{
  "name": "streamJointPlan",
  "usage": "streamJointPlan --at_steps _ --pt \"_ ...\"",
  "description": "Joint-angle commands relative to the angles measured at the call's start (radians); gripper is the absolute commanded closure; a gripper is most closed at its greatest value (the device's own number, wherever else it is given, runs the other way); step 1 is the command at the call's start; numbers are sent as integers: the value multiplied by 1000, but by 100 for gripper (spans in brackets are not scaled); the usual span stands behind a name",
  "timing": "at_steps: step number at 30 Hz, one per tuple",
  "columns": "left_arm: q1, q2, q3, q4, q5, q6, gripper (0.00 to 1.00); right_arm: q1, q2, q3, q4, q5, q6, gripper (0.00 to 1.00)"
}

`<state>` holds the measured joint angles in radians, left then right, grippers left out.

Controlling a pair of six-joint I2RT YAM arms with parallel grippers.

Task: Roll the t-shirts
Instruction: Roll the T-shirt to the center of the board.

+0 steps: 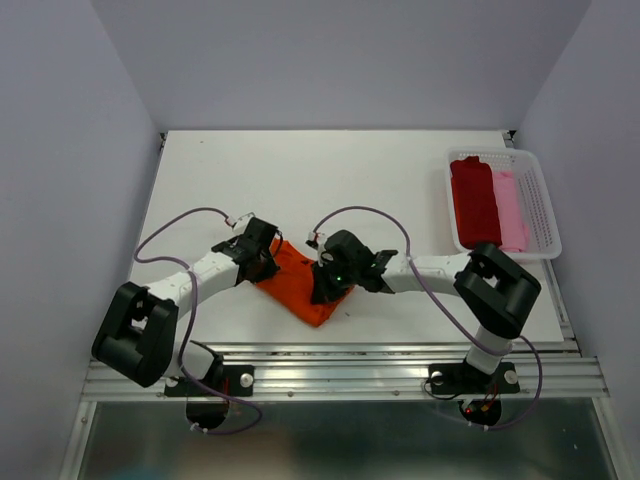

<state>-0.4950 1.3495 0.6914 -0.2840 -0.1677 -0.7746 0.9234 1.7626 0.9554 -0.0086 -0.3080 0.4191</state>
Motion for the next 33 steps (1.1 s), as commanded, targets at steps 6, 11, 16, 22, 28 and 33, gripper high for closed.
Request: streamJointPlan --at_steps 6,11,16,22,28,33 --pt "4 -21 8 -64 -39 14 100 -1 -222 -33 -71 92 -28 99" --pt "6 -13 31 -75 -47 21 100 -1 -169 -93 -51 70 -11 99" --pt "6 -10 63 -87 -47 31 100 -1 -114 -145 -21 60 -5 99" --pt "7 -55 152 -144 -55 55 100 -1 -202 -89 -103 132 -39 99" --pt "7 -122 255 -216 -90 78 98 9 -275 6 -192 193 -78 99" --pt "32 -153 318 -259 -116 101 97 90 -275 77 -221 296 -101 98"
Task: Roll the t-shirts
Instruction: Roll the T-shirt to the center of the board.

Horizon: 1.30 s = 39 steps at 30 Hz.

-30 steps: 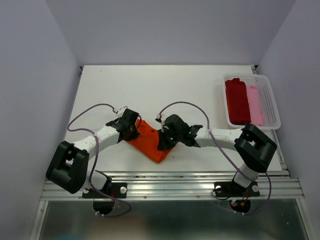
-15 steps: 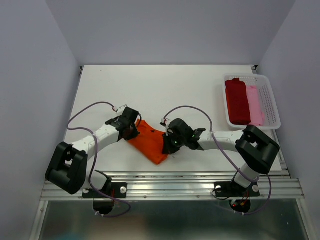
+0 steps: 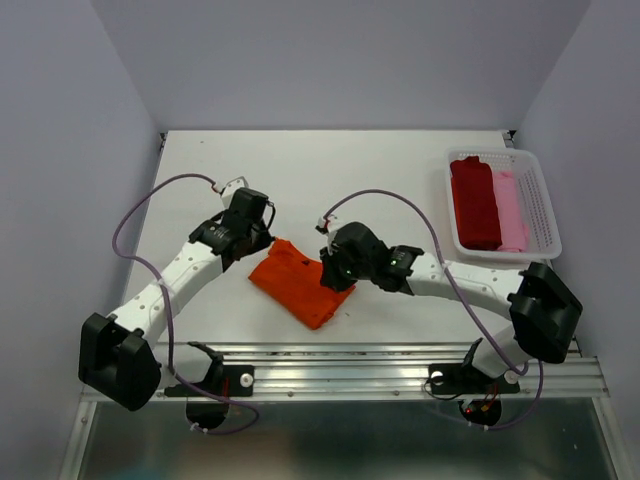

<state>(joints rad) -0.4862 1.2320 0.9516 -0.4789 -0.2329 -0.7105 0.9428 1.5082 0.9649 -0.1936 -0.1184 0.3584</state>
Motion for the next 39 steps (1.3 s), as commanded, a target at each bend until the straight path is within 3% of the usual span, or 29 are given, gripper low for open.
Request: streamJointPlan --at_steps 1,2,8,9,10,19,32,35,38,39 --pt "49 -39 64 -72 -52 43 97 92 -16 90 -41 178 -53 95" --pt "67 -46 73 -88 -52 49 97 143 4 103 -43 215 -61 85" --pt "271 -120 84 -116 -23 121 97 289 124 221 -47 440 -139 62" --pt "290 -140 88 -121 -26 135 97 318 165 236 -47 486 -160 51" --pt "308 -149 91 -131 -28 140 97 332 185 250 -49 509 -171 47" --pt "385 -186 76 -141 -13 160 97 402 374 359 -38 710 -233 40" --pt "394 -186 39 -113 10 164 97 412 544 370 12 787 -239 41" --pt "396 -190 32 -113 17 166 97 412 587 344 26 801 -208 53" --pt "396 -200 24 -112 18 166 97 412 558 304 57 792 -193 73" --pt "396 -201 23 -112 18 166 97 412 547 304 57 790 -191 73"
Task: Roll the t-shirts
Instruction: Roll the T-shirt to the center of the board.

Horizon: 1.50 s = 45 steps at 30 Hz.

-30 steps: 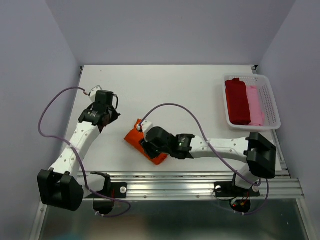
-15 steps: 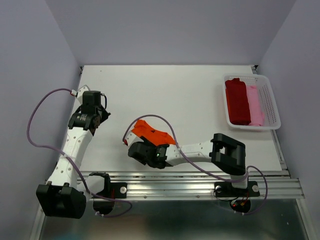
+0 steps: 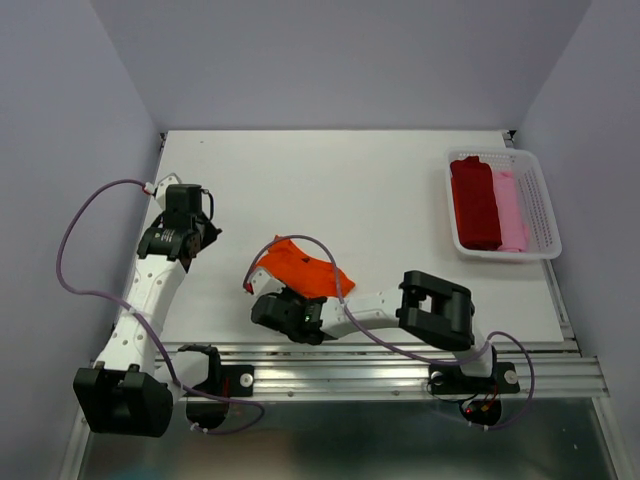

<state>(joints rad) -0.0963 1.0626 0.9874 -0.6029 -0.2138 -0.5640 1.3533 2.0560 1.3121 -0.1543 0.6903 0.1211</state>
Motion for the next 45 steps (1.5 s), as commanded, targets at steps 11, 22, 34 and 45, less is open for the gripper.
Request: streamJointPlan --at_steps 11,22,34,45 --pt "6 -58 -32 11 33 27 98 -155 -238 -137 78 -570 166 99" --pt "6 -102 -69 9 83 39 100 -330 -247 -169 142 -1173 301 99" --pt "-37 -138 -133 19 139 1 100 -453 -151 -126 174 -1523 350 99" --pt "-315 -135 -151 -115 -1 -197 100 -509 -97 -111 191 -1606 368 99"
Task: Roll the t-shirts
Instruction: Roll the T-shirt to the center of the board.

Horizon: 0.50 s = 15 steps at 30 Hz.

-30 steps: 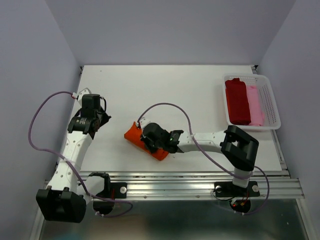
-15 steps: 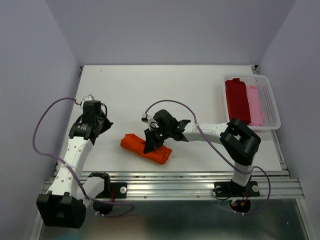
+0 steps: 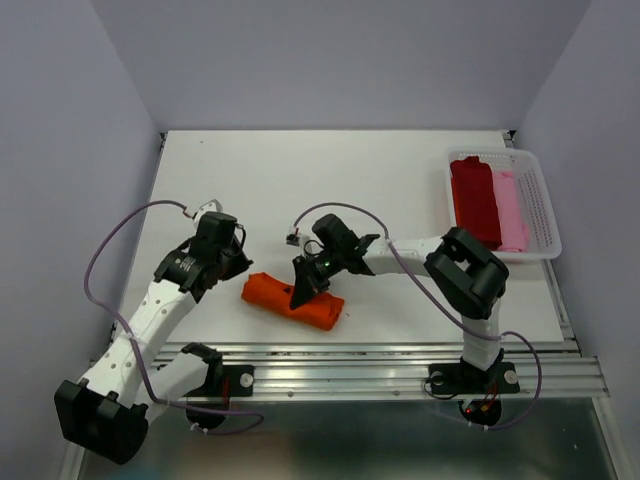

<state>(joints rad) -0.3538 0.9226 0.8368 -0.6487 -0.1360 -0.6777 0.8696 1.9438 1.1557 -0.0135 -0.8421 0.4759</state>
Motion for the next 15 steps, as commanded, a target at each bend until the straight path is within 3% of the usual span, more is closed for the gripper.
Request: streamJointPlan --at_steps 1,5,15 --pt "-79 1 -4 -68 -70 -100 100 -40 17 44 49 -80 13 99" --pt "-117 -18 -44 -17 -11 -135 100 -63 24 44 49 -113 7 99" --pt "-227 33 -91 17 -21 -212 100 -81 69 45 72 -170 21 99"
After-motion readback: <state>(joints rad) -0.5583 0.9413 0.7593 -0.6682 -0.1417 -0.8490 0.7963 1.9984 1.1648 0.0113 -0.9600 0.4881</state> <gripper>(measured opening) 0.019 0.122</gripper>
